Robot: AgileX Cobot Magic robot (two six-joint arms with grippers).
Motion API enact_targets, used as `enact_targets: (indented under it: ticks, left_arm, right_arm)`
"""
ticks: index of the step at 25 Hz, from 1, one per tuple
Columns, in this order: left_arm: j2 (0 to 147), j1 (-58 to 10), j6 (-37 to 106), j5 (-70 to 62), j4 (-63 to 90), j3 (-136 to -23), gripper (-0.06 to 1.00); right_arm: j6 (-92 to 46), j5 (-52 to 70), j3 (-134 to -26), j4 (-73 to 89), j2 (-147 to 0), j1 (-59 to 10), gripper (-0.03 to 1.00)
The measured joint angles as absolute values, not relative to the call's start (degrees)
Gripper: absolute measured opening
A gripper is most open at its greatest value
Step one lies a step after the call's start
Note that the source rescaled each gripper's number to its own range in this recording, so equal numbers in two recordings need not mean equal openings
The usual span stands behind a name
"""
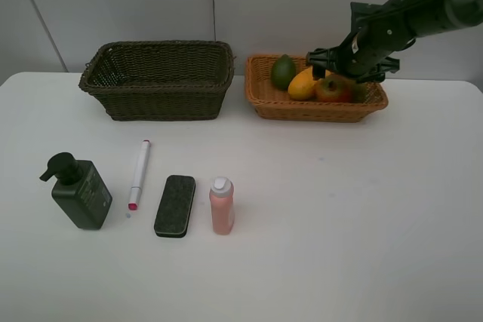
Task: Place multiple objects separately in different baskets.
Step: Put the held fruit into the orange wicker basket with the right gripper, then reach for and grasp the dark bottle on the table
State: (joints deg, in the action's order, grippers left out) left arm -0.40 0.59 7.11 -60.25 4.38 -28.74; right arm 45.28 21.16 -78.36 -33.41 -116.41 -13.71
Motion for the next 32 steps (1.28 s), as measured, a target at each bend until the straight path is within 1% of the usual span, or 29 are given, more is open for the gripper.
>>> enact_targets:
  ticks: [12,17,21,24,32]
  left_arm:
    - [-0.4,0.6,7.1,-60.2,4.4,-28.7,1.0]
    - [-0.4,0.6,7.1,-60.2,4.4,-28.7,1.0]
    - [-0.4,0.6,7.1,-60.2,4.4,-28.7,1.0]
    - [-0.4,0.6,7.1,-60.2,4.4,-28.7,1.0]
    - [-0.4,0.6,7.1,-60.2,4.4,-28.7,1.0]
  right_arm:
    - [45.3,23.5,-78.4,-33.3,-115.8,-13.8,1.0]
    - [44.7,26.4,-78.4,-33.3,-111.5,-13.8,1.0]
    - [40.4,30.3,-77.8,-32.5,-106.9,-14.6,1.0]
    - [36.1,30.6,-74.7,-30.1,-102.9,-15.7,1.0]
    - [25.1,30.1,-60.3,-20.1,-86.9,-16.5,1.0]
